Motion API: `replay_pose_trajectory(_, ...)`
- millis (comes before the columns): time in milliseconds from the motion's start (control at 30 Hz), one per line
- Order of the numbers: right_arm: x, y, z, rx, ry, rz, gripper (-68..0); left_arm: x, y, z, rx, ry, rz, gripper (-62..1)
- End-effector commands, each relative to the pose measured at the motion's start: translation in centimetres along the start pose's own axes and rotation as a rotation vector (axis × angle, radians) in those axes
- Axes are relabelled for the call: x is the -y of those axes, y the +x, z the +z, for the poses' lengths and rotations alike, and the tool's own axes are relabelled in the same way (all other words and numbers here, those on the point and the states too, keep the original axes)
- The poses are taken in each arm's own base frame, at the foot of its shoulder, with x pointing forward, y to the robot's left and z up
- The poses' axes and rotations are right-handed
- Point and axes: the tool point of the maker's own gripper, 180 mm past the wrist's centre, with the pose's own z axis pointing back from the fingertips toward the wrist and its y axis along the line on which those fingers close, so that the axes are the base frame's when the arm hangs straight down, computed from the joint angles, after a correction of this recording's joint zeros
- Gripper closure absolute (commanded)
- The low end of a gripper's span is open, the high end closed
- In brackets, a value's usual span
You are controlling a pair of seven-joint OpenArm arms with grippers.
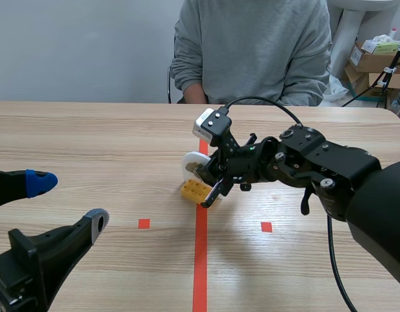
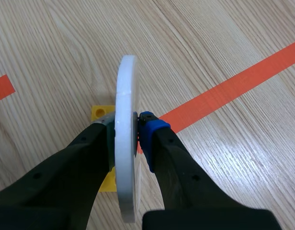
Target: Do the leaf sorting experiment
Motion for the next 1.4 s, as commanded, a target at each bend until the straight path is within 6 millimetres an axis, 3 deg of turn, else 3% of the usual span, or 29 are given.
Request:
replay_pose_trajectory(0, 1.3, 2.0, 0.3, 0.048, -0.022, 0.02, -6.2, 0.1, 0.8, 0.0, 0.03, -0.001, 0.001, -57.2)
replay_pose_trajectory(267, 1.7, 1.5, 0.5, 0.024, -0.03, 0.02, -3.5, 0.1, 0.8, 0.0, 0.03, -0.001, 0.001, -57.2)
replay_pose_trajectory(467, 4.2, 0.9, 2.8, 0.023, -0.108, -0.002, -3.5, 0.1, 0.8, 0.0, 0.029, -0.001, 0.001, -57.2)
replay_pose_trajectory(667, 9.4, -1.3, 7.5, 0.023, -0.286, -0.152, -1.5, 0.1, 0.8, 0.0, 0.029, -0.001, 0.001, -57.2)
replay_pose_trajectory(900, 18.2, -3.6, 15.3, 0.045, -0.659, -0.303, -1.5, 0.1, 0.8, 0.0, 0.029, -0.001, 0.001, -57.2)
replay_pose_trajectory(1000, 20.5, -4.0, 17.7, 0.046, -0.784, -0.322, -1.5, 0.1, 0.8, 0.0, 0.029, -0.001, 0.001, -57.2)
replay_pose_trajectory(1167, 22.1, -5.1, 18.0, 0.04, -0.838, -0.373, -1.5, 0.1, 0.8, 0.0, 0.031, -0.001, 0.002, -57.2)
replay_pose_trajectory(1367, 22.4, -6.2, 16.3, 0.026, -0.83, -0.426, -1.5, 0.1, 0.8, 0.0, 0.031, -0.001, 0.002, -57.2)
